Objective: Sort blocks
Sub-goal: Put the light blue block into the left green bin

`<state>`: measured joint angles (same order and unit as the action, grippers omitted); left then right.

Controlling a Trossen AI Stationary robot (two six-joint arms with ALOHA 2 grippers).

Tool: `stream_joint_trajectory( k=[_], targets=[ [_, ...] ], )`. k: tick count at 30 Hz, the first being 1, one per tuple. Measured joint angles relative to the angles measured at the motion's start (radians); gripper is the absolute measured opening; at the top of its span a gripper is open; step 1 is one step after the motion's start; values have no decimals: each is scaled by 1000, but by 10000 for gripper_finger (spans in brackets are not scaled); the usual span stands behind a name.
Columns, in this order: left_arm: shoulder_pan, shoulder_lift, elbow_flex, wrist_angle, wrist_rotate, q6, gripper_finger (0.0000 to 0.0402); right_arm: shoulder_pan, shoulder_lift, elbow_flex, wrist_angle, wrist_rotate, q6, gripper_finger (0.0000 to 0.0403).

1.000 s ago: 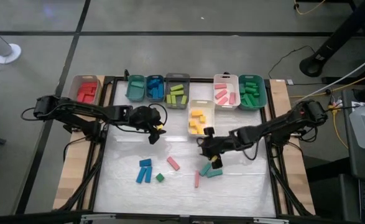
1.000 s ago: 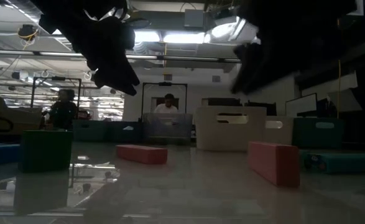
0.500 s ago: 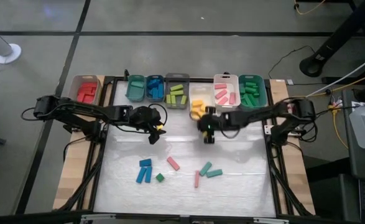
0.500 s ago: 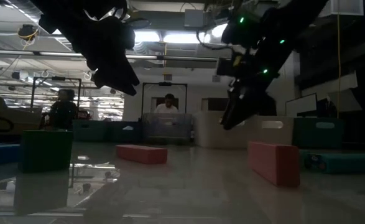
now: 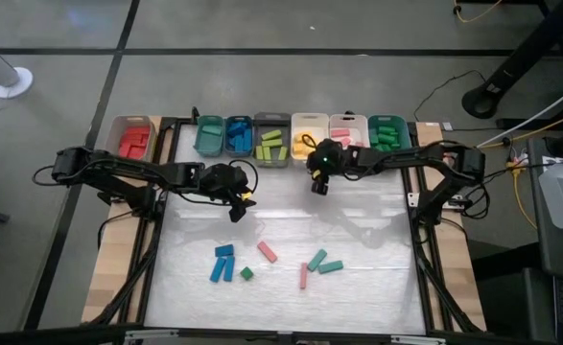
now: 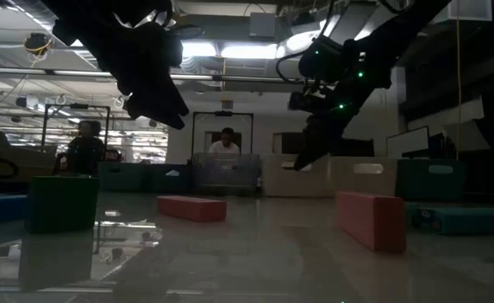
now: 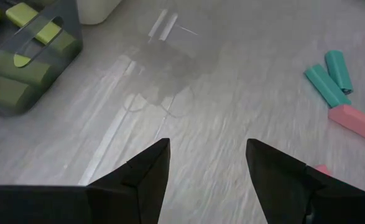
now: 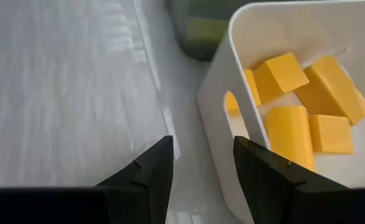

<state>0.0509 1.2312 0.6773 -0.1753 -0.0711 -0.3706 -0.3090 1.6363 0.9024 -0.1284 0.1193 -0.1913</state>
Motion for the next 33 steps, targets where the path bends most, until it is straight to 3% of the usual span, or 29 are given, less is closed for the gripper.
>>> stream_joint_trajectory(
  k=[6,14,21,26,33],
  targets=[
    [-5,0,0,0,-1,-15,200,86,-39,0,-103,-91,31,170],
    [-30,0,0,0,-3,-6,200,364,-110,0,-298,-141,87,170],
    [-50,0,0,1,-4,-8,200,582,-91,-2,-320,-140,89,170],
    [-65,1,0,8,-4,-8,200,657,-64,-1,-260,-130,90,170],
    [-78,1,-1,6,-21,-22,200,677,6,0,-213,-131,90,170]
  ],
)
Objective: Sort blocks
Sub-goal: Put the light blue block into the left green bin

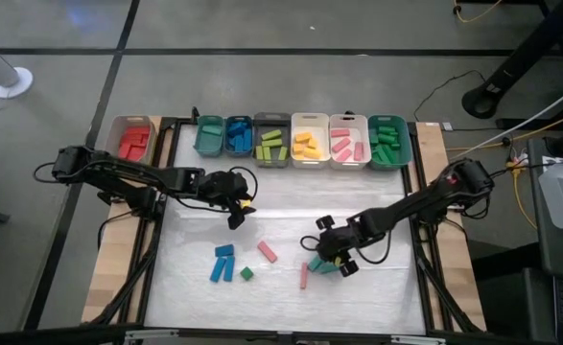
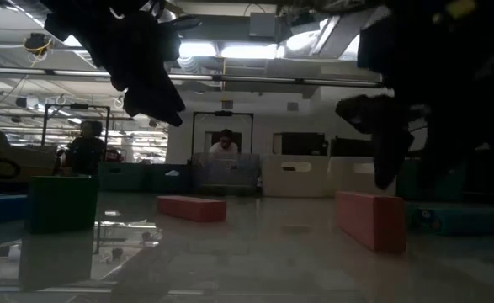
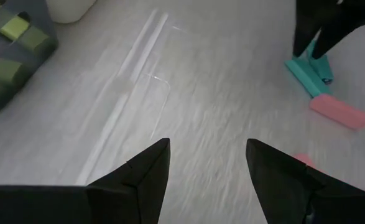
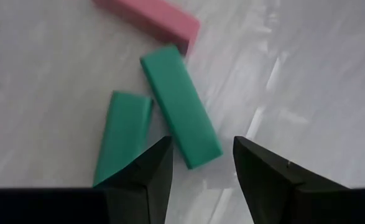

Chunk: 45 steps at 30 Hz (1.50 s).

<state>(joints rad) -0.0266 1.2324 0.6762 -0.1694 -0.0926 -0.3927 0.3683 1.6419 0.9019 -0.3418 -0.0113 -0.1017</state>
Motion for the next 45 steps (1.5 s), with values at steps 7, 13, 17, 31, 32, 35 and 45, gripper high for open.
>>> stream_joint_trajectory(
  k=[7,13,17,31,32,35,45],
  targets=[
    [-5,0,0,2,-1,0,200,-2,78,0,24,-8,0,170],
    [-7,0,0,2,-1,-1,200,-2,103,1,58,-12,-8,170],
    [-7,0,0,2,-1,-7,200,-2,106,1,84,-12,-8,170],
    [-7,0,0,2,-1,-29,200,-2,109,1,116,-8,-8,127],
    [-7,0,0,2,-1,-30,200,-2,109,1,118,-8,-8,117],
    [-7,0,0,2,-1,-28,200,-2,109,1,123,-8,-8,98],
    [-7,-2,1,2,-1,-27,200,-2,110,0,130,-7,18,171]
  ],
)
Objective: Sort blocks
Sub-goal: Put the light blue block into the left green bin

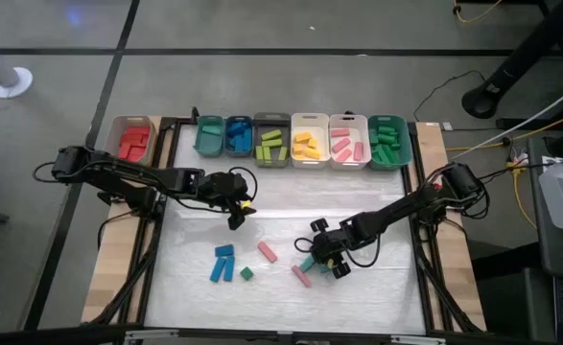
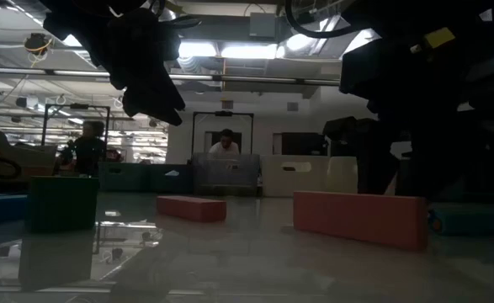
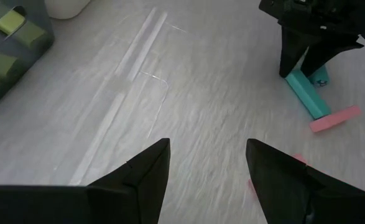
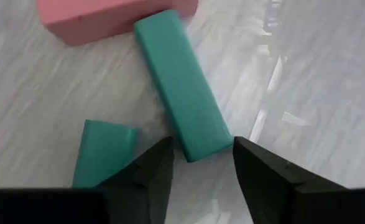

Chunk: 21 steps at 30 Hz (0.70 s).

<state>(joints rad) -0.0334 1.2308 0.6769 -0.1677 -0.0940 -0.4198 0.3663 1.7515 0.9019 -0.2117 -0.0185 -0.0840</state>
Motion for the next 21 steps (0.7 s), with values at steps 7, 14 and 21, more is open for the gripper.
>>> stream_joint_trajectory(
  k=[7,14,21],
  targets=[
    [0,0,0,0,0,0,200,0,2,-1,73,0,2,202],
    [0,0,0,-1,0,0,200,0,2,-1,77,-1,1,203],
    [0,0,0,1,-1,-3,200,0,18,0,92,-26,1,186]
  ],
)
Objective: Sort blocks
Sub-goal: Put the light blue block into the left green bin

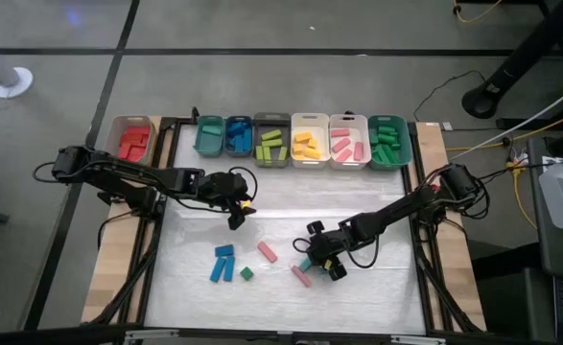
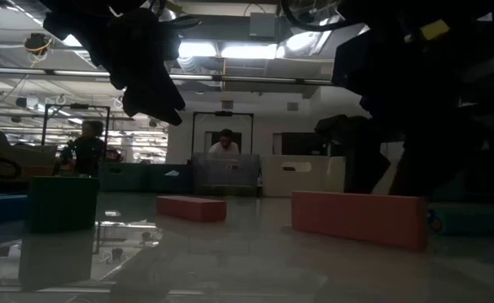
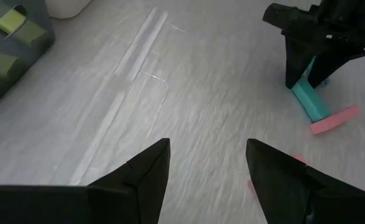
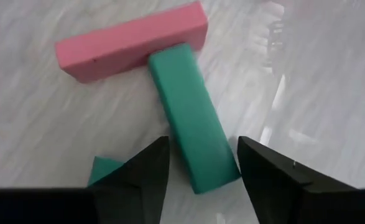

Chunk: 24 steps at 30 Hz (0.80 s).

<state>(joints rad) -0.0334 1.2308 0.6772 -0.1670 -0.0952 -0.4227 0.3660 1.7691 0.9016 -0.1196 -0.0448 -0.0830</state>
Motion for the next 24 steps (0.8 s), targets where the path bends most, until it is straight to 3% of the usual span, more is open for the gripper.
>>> stream_joint_trajectory(
  k=[10,18,24],
  targets=[
    [0,0,0,1,-6,-25,200,0,-8,7,39,14,-2,65],
    [0,0,0,7,-7,-88,200,-12,-26,11,39,137,-39,21],
    [0,0,0,4,-9,-88,200,-35,-26,28,3,139,-53,7]
  ],
)
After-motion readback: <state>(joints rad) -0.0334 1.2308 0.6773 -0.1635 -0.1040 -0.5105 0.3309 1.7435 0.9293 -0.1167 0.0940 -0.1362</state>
